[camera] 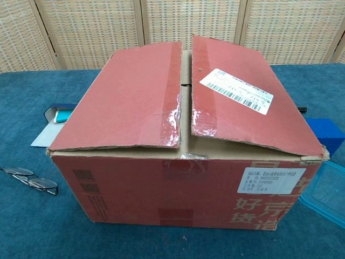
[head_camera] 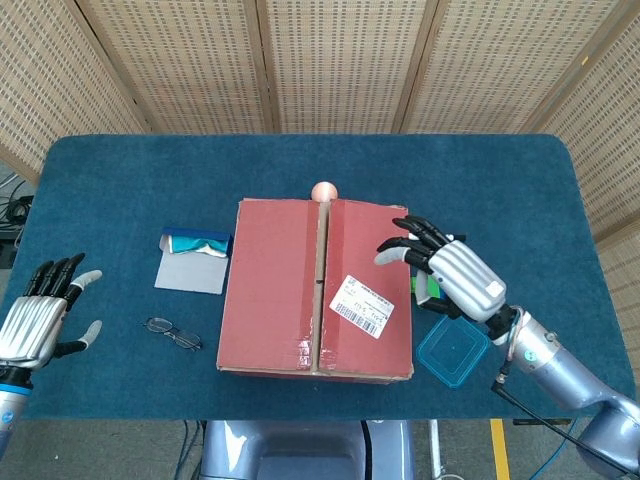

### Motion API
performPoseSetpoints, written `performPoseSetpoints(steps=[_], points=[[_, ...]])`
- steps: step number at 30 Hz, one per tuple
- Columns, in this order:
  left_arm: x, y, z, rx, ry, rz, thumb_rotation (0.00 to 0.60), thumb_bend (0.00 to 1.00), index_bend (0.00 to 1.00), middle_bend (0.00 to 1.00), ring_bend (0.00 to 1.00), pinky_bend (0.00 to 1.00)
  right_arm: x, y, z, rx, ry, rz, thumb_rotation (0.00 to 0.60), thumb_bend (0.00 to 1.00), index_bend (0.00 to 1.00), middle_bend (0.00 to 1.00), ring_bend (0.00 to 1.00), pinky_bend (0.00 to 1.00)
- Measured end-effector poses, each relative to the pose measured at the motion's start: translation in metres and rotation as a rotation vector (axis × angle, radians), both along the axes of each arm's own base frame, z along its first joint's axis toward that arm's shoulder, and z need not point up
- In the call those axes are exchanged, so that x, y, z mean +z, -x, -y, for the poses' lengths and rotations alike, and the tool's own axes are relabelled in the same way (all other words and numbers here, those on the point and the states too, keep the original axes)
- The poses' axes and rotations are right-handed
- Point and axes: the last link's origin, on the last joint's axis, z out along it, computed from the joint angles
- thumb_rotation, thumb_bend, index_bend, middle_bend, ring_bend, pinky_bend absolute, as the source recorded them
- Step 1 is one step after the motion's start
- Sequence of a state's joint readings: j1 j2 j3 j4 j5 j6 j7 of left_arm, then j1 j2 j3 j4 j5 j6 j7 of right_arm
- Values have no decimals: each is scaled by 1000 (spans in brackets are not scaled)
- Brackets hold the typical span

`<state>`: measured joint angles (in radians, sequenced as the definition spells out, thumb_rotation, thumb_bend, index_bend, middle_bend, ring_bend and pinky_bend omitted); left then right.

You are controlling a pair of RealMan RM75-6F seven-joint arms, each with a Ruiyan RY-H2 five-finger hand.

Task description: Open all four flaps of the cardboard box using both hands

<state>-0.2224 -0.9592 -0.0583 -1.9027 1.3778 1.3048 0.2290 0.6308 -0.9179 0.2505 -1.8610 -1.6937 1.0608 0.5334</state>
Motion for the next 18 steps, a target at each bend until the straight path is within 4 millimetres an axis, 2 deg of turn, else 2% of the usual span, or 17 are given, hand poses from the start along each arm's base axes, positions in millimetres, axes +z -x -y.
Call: performPoseSetpoints(steps=[18], points=[[-3, -1, -6, 6, 21, -31, 512, 378, 179, 0, 0, 0, -51, -35, 14, 106, -137, -90, 600, 1000, 316, 292, 36, 0]])
